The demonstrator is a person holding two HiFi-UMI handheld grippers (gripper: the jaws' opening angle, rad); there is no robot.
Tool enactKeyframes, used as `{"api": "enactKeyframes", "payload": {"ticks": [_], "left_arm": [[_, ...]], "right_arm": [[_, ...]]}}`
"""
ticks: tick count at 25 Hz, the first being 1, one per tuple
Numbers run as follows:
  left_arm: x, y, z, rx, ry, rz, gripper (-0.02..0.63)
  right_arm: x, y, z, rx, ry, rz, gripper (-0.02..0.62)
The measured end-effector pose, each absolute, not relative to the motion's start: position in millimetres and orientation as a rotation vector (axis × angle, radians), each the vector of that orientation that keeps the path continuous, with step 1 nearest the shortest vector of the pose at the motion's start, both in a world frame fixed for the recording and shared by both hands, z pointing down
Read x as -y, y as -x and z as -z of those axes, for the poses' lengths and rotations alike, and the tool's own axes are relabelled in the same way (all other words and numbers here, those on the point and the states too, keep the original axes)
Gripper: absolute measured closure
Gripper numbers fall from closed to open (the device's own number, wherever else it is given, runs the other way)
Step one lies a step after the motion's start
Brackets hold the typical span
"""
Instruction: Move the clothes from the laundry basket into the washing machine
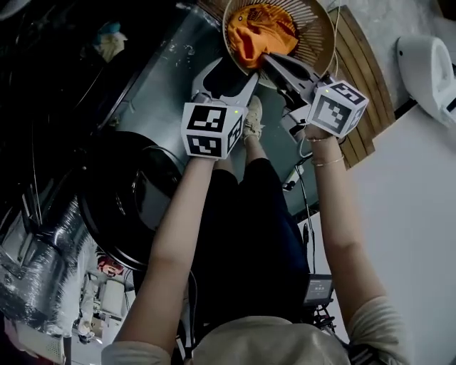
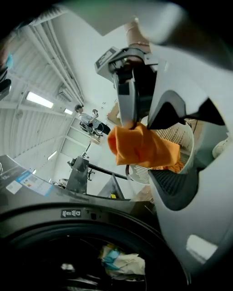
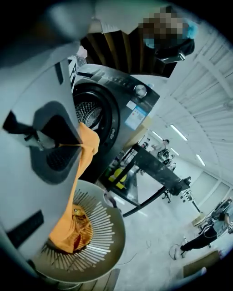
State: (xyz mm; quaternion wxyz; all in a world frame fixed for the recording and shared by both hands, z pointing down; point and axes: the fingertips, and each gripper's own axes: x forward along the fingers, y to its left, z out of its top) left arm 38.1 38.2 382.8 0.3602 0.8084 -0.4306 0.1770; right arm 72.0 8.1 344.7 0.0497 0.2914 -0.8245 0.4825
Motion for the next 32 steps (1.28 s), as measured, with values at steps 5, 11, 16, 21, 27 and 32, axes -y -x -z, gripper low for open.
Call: {"api": "enactKeyframes", "payload": {"ticks": [5, 11, 16, 21, 27, 32], "left_arm": [[-25, -38, -349, 1.090, -2.205, -0.424, 0.380], [-46, -29, -345, 1.117, -2.198, -0.464, 0.589], [-59, 11, -355, 1.254, -2.073, -0.458, 0.589], [-64, 54, -358, 1.355, -1.998, -0.482, 0.589], [-59, 70, -373, 1.397, -1.940, -0.480, 0.589], [-51, 74, -387, 1.427, -1.911, -0.462, 0.589]], "right_arm": [[-21, -54, -294, 2.608, -0.837, -1.434, 0.583], [-32, -55, -323, 2.588, -0.857, -1.444, 0.581], [-38, -70, -381, 2.450, -0.905, -1.453, 0.499], [-34, -92, -449, 2.238, -0.997, -1.354, 0.461], [-9, -102, -525, 2.053, -0.886, -1.206, 0.392], [-1, -111, -589, 1.930, -0.752, -1.168, 0.344]]}}
